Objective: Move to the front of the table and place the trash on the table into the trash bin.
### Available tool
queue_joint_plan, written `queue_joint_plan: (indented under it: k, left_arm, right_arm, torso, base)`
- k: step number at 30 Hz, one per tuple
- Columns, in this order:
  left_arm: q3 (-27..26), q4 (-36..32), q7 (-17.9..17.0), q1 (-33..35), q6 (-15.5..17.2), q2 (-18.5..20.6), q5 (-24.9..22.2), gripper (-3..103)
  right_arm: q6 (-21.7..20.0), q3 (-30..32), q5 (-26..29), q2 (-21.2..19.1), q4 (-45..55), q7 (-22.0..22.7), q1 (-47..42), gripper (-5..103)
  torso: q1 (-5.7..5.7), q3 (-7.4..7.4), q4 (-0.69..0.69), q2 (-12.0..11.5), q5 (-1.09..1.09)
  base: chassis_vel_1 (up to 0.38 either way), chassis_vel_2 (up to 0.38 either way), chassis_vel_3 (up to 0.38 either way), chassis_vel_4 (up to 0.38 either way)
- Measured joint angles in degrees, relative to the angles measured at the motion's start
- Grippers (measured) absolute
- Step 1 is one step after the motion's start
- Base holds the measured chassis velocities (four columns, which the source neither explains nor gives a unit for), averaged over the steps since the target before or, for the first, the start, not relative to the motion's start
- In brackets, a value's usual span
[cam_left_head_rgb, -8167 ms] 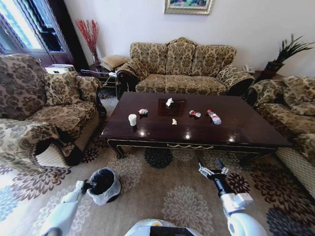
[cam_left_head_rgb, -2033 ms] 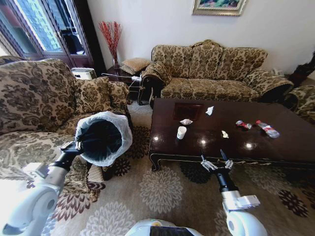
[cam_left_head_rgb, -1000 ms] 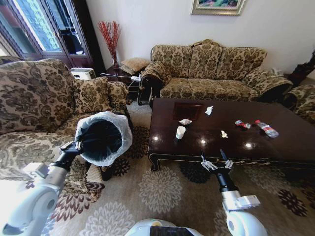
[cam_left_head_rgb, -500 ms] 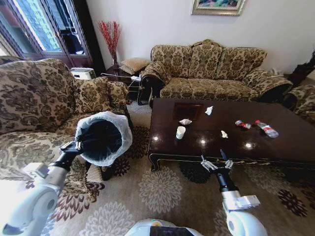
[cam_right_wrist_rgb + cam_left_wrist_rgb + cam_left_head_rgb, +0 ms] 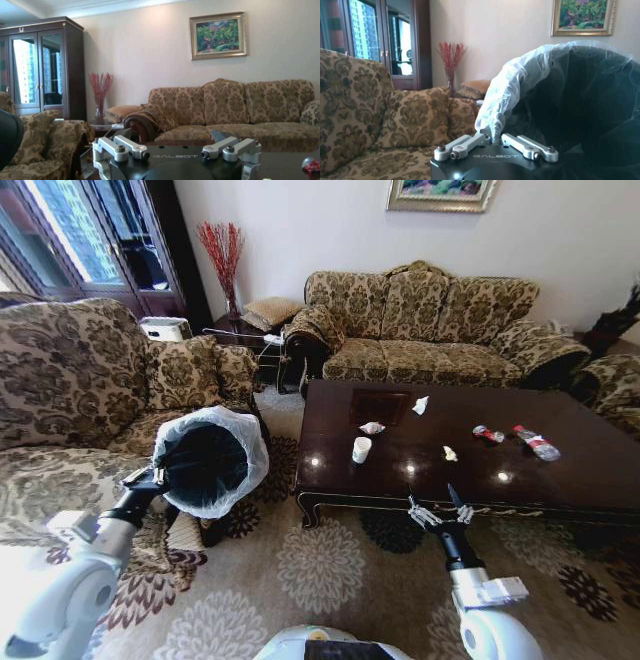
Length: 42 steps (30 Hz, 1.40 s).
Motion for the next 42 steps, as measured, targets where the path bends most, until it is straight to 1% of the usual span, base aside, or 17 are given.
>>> queue_joint_plan:
  k: [6,11,14,18,19,20,21,22,23,28,32,34,36,37,39,40,42]
  left_arm:
    - [0.02,-0.04,0.11,0.0,0.0,0.0,0.0,0]
    - [0.02,-0.03,0.05,0.0,0.0,0.0,0.0,0]
    - [0.0,-0.03,0.0,0.0,0.0,0.0,0.0,0]
    - [0.4,-0.57,-0.33,0.09,0.07,-0.33,0.39,0]
    - [1.81,-2.85,-0.88,0.5,0.68,-1.36,1.64,0]
    - [3.18,-4.96,-1.12,0.86,1.25,-2.25,2.54,0]
    - [3.18,-4.96,-1.12,0.86,1.25,-2.25,2.54,0]
    - [3.73,-5.78,-1.3,0.98,1.61,-2.59,2.83,0]
    - [3.99,-6.21,-1.72,0.97,1.76,-2.74,3.02,0]
    - [4.1,-6.43,-1.99,1.02,2.34,-2.35,3.13,0]
    - [4.13,-6.29,-2.58,1.0,4.0,-0.37,3.11,0]
    - [4.02,-4.91,-3.11,1.23,6.48,2.71,3.09,0]
    - [3.91,-4.41,-3.34,1.27,7.16,3.58,3.11,0]
    - [3.37,-3.21,-3.76,1.29,9.05,5.45,3.15,0]
    - [2.63,-1.79,-3.99,1.13,11.5,7.72,2.84,0]
    - [2.59,-0.55,-4.32,0.82,11.81,9.04,2.54,0]
    - [2.65,0.16,-4.95,0.49,11.5,9.76,2.24,0]
  right_arm:
    - [0.0,0.03,0.0,-0.01,0.0,0.01,0.0,100]
    - [0.0,0.0,0.0,0.0,0.0,0.01,0.0,100]
    - [0.0,-0.02,0.0,0.0,0.0,0.0,0.0,100]
    - [-0.01,-0.01,-0.24,0.02,0.03,0.25,-0.01,100]
    - [-0.46,0.04,-1.58,0.12,0.39,1.58,-0.13,100]
    - [-1.47,0.17,-4.37,0.37,1.31,4.37,-0.48,100]
    - [-1.47,0.17,-4.37,0.37,1.31,4.37,-0.48,100]
    - [-2.21,0.31,-6.51,0.59,2.11,6.55,-0.73,100]
    - [-2.77,0.33,-7.85,0.59,3.01,8.01,-0.74,100]
    - [-4.95,0.22,-7.87,-0.02,6.14,8.73,-0.53,100]
    - [-6.68,-0.12,-7.14,-1.56,7.69,7.76,0.1,100]
    - [-7.81,0.24,-6.18,-2.94,6.35,7.62,1.11,100]
    - [-8.32,0.51,-5.69,-3.21,5.94,7.61,1.36,100]
    - [-9.59,1.06,-4.61,-3.66,5.17,7.58,1.62,100]
    - [-10.05,1.15,-3.77,-3.73,4.5,7.33,1.29,100]
    - [-9.98,0.75,-3.62,-3.52,4.19,7.19,0.79,100]
    - [-9.81,0.38,-3.61,-3.27,3.99,7.17,0.6,100]
  torso:
    - [0.01,0.0,-0.03,0.0,0.06]
    - [0.0,0.0,0.0,0.0,-0.08]
    - [0.0,0.0,0.03,0.0,-0.05]
    - [0.0,0.0,-0.01,0.0,-0.01]
    - [0.0,0.0,-0.01,0.0,0.05]
    - [0.01,0.0,0.02,0.0,0.02]
    - [0.01,0.0,0.02,0.0,0.02]
    - [0.0,0.0,-0.04,0.0,0.02]
    - [0.0,0.0,-0.04,0.0,0.03]
    - [0.0,0.0,0.0,0.0,-0.03]
    - [0.0,0.0,0.0,0.0,-0.02]
    - [0.0,0.0,-0.01,0.0,0.01]
    - [0.0,0.0,-0.01,0.0,0.03]
    - [0.0,0.0,-0.01,0.0,0.0]
    - [0.01,0.0,0.0,0.0,-0.01]
    - [0.0,0.01,0.0,0.0,-0.01]
    - [0.0,0.0,-0.01,0.0,-0.03]
  base:
    - [-0.148,-0.135,0.106,0.137]
    - [0.006,0.011,-0.003,-0.005]
    - [0.074,0.061,-0.018,-0.006]
    - [0.013,0.009,-0.006,-0.007]
    - [0.0,0.0,0.0,0.0]
    - [0.0,0.0,0.0,0.0]
    - [0.0,0.0,0.0,0.0]
    - [0.0,0.0,0.0,0.0]
    - [0.0,0.0,0.0,0.0]
    - [0.0,0.0,0.0,0.0]
    - [0.0,0.0,0.0,0.0]
    - [0.0,0.0,0.0,0.0]
    - [0.0,0.0,0.0,0.0]
    - [0.0,0.0,0.0,0.0]
    - [0.0,0.0,0.0,0.0]
    - [0.0,0.0,0.0,0.0]
    - [0.0,0.0,0.0,0.0]
